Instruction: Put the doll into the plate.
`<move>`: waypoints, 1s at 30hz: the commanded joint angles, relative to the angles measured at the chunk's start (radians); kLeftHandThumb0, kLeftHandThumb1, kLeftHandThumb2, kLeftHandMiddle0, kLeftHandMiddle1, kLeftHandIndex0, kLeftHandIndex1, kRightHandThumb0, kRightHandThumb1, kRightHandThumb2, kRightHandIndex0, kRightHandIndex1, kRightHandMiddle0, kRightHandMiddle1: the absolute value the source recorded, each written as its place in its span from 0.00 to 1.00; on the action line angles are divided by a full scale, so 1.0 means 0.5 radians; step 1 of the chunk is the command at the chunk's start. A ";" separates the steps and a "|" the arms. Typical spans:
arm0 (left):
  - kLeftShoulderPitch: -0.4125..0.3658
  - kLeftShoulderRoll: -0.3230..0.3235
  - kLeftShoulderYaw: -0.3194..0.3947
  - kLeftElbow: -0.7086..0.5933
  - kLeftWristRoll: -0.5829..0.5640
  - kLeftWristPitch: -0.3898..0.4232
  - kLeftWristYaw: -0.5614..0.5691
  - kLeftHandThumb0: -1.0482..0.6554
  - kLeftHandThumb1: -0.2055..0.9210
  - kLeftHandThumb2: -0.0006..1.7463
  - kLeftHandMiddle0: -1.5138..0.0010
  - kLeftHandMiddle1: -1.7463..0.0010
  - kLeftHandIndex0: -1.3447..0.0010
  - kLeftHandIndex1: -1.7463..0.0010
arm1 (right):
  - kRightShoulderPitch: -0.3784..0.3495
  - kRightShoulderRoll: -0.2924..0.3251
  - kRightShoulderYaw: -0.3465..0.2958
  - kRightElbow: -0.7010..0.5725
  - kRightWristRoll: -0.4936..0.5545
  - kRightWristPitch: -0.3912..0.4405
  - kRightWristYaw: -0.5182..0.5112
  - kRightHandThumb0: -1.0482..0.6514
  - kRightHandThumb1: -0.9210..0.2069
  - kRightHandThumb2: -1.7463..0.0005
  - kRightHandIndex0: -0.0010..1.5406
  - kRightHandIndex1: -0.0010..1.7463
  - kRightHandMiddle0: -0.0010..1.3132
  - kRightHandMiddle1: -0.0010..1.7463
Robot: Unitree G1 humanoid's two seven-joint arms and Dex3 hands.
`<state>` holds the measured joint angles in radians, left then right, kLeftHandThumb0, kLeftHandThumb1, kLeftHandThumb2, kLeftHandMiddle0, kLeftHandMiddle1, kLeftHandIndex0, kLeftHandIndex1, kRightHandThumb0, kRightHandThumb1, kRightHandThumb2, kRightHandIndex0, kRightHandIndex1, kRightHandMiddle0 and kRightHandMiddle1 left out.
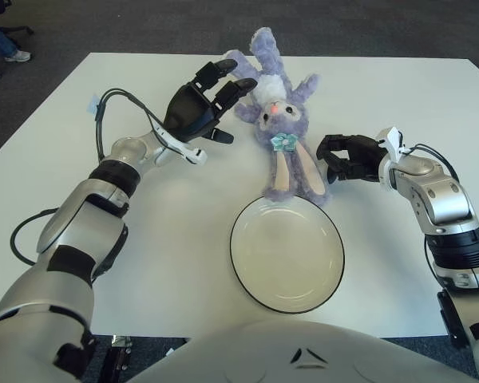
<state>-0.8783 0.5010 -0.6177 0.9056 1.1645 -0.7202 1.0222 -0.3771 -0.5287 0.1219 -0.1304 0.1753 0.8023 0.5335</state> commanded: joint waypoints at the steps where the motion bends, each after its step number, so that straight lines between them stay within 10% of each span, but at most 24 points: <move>1: -0.073 -0.020 -0.072 0.012 0.029 0.005 0.011 0.21 0.86 0.37 0.90 0.84 1.00 0.68 | 0.070 0.007 0.072 0.064 -0.018 0.035 0.032 0.61 0.27 0.46 0.21 0.98 0.23 0.97; 15: -0.176 -0.155 -0.185 0.100 -0.031 -0.021 -0.174 0.16 0.99 0.29 0.93 0.91 1.00 0.77 | 0.068 0.028 0.086 0.083 -0.017 0.003 0.023 0.61 0.34 0.40 0.23 0.99 0.26 0.98; 30: -0.235 -0.358 -0.196 0.204 -0.187 -0.086 -0.471 0.18 1.00 0.31 0.92 0.94 1.00 0.83 | 0.107 0.036 0.102 0.047 -0.044 -0.067 0.010 0.61 0.09 0.69 0.31 0.86 0.16 0.90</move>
<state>-0.9657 0.3229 -0.7137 0.9911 1.0918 -0.7544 0.8121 -0.3682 -0.5187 0.1435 -0.1314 0.1646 0.7411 0.5321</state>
